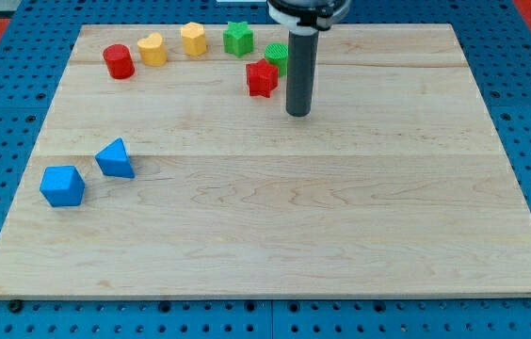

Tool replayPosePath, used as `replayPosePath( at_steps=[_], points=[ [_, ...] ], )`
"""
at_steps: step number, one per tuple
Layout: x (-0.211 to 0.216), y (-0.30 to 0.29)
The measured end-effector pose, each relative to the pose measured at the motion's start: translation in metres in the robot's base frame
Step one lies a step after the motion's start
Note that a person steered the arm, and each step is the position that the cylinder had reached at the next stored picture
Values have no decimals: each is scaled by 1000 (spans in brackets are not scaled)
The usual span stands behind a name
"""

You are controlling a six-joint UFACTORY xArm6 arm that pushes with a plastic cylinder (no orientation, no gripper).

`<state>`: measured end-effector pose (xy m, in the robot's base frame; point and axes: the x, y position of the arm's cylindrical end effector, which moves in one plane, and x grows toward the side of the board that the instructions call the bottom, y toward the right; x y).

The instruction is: Place the red star below the green star

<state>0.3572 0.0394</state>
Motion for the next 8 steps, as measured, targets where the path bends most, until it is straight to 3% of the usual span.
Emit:
replayPosePath(
  at_steps=[2,4,8],
  points=[
    [-42,-11],
    [-51,-66],
    [-70,-69]
  ],
)
